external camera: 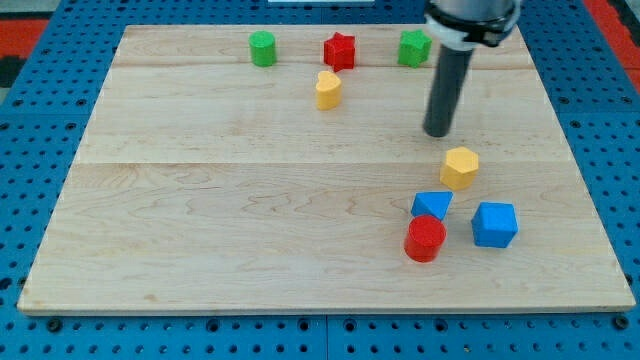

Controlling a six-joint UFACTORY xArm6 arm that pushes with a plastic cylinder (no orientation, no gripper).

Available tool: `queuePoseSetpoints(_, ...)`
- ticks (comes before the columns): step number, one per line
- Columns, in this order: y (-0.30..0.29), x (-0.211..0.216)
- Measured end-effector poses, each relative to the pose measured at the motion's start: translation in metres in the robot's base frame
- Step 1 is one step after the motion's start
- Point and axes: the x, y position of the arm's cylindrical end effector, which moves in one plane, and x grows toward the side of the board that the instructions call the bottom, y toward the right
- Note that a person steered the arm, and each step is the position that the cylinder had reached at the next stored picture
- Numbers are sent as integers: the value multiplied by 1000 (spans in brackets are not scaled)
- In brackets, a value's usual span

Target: Move the yellow heart to the centre of the board

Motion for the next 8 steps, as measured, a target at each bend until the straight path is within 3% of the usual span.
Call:
queuePoseSetpoints(1, 12, 42)
queuePoseSetpoints(2, -28, 59)
queuePoseSetpoints(3, -28, 19)
queuePoseSetpoints(5, -107, -82)
queuePoseSetpoints(7, -239, -83)
queuePoseSetpoints(8, -294, -51)
